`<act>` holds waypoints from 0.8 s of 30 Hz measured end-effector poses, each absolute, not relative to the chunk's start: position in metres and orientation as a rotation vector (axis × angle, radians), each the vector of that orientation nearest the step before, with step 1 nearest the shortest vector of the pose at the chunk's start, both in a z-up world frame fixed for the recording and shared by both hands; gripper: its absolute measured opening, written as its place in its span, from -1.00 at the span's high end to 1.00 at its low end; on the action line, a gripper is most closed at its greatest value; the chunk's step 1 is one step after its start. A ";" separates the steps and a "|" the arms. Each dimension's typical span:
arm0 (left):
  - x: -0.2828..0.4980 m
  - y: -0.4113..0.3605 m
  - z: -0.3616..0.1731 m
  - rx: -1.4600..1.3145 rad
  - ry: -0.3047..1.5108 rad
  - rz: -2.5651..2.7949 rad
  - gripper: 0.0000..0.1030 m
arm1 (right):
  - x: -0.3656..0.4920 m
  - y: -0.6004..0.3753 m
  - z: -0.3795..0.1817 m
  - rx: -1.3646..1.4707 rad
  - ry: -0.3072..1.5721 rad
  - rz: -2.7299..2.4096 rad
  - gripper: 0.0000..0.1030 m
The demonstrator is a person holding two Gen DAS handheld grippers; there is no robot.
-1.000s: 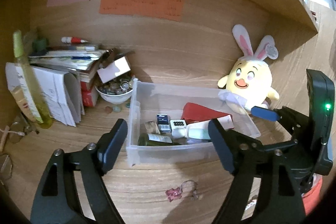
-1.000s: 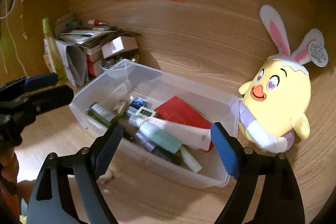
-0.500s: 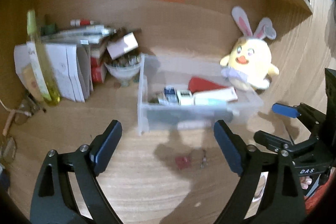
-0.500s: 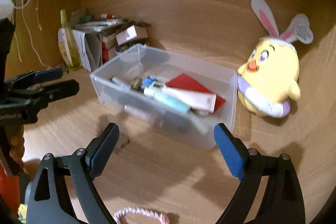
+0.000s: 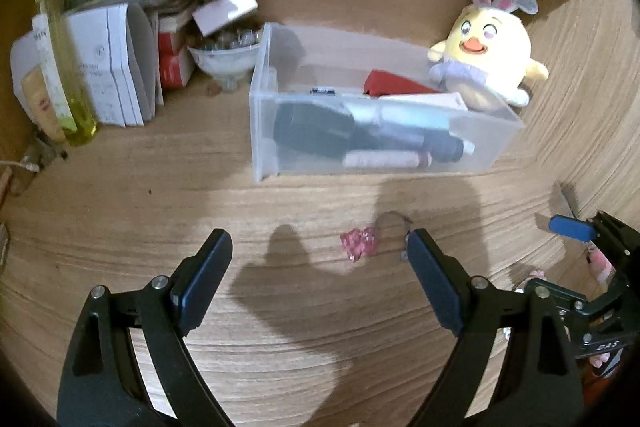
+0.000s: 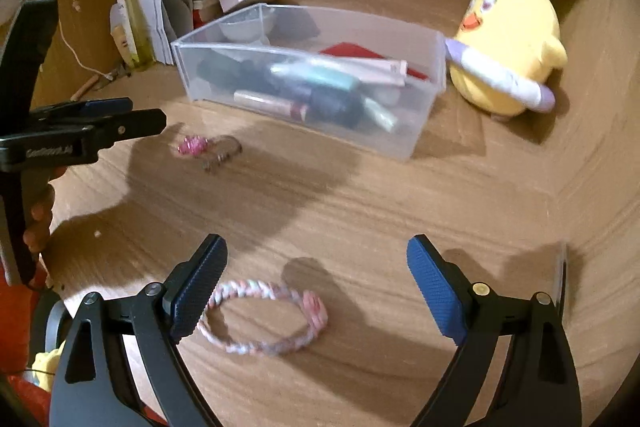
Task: Organize objects
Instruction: 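Withdraw both open grippers toward the braided bracelet and pink charm, then grasp the pink-and-white braided bracelet with the right gripper while the left gripper grasps the pink charm keychain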
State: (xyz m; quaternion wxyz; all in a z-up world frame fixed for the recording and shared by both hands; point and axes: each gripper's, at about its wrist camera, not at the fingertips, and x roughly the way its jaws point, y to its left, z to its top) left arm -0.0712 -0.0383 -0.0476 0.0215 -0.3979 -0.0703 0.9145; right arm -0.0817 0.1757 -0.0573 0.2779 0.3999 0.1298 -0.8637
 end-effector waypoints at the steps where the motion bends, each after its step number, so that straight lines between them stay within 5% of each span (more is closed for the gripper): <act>1: -0.072 -0.038 -0.050 -1.245 -0.223 2.828 -0.74 | -0.081 0.178 -0.058 1.079 0.341 -2.316 -0.73; 4: -0.075 -0.036 -0.055 -1.286 -0.214 2.803 -0.74 | -0.077 0.184 -0.060 1.090 0.326 -2.305 -0.71; 15: -0.086 -0.013 -0.065 -1.353 -0.107 2.728 -0.70 | -0.073 0.192 -0.074 1.149 0.407 -2.239 0.05; 17: -0.092 -0.013 -0.069 -1.389 -0.123 2.707 -0.46 | -0.071 0.193 -0.073 1.142 0.418 -2.229 0.10; 22: -0.095 -0.010 -0.069 -1.370 -0.112 2.728 -0.23 | -0.070 0.195 -0.071 1.122 0.415 -2.220 0.40; 24: -0.095 -0.007 -0.068 -1.361 -0.085 2.735 0.06 | -0.070 0.194 -0.072 1.114 0.413 -2.225 0.60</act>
